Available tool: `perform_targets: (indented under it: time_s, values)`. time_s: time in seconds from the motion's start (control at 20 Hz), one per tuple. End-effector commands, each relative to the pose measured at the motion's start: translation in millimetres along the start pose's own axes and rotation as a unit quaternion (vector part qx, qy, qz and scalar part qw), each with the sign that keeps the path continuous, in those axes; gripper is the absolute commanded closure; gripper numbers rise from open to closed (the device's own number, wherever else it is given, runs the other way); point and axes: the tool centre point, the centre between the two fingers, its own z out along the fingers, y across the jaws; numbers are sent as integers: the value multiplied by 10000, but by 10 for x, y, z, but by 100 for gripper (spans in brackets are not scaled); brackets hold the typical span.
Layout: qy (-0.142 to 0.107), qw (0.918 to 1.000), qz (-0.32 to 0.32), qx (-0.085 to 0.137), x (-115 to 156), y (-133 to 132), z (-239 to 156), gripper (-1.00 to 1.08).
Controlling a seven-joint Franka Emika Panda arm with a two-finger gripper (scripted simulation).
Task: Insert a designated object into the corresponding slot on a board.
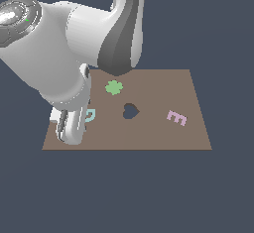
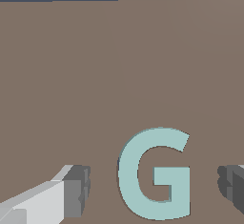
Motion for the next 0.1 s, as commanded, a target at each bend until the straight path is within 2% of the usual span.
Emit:
perform_targets:
  time_s: [0.0,0.05]
  values:
    - [0,10000,0,1,0,-1,0,-92]
    - [0,10000,0,1,0,-1,0,-92]
